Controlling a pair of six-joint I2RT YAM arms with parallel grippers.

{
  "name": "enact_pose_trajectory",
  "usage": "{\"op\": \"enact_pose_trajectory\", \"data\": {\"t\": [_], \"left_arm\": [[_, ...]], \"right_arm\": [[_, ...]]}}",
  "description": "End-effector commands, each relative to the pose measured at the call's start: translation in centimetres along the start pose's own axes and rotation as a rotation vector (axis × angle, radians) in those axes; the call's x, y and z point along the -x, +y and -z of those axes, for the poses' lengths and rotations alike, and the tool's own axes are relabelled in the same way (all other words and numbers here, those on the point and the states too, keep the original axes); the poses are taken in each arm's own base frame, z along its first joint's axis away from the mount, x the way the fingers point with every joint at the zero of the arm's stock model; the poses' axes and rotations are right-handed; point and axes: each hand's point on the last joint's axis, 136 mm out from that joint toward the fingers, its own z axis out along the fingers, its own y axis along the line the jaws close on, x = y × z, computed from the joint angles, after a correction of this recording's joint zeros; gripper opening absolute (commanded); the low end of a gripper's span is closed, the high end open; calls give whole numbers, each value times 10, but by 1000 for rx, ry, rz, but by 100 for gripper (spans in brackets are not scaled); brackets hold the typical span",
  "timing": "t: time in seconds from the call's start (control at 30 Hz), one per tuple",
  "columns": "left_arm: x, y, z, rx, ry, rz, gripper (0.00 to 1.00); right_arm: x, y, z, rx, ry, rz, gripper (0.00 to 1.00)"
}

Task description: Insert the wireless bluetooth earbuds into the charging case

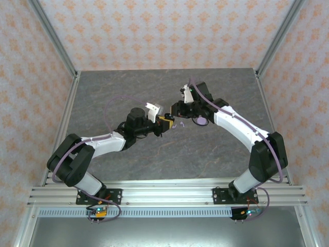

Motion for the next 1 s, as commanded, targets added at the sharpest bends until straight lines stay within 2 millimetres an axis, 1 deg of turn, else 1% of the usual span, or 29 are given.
{"op": "enact_pose_trajectory", "data": {"t": [0.0, 0.17, 0.7, 0.97], "left_arm": [[12, -5, -5, -13, -21, -1, 10], [14, -6, -7, -18, -28, 10, 10], [16, -12, -5, -45, -32, -6, 10], [14, -12, -4, -41, -25, -19, 10]], "right_arm": [[9, 7, 6, -14, -27, 36, 21], [6, 3, 3, -35, -18, 41, 21], [1, 0, -6, -61, 5, 44, 21], [3, -2, -6, -70, -4, 36, 20]]}}
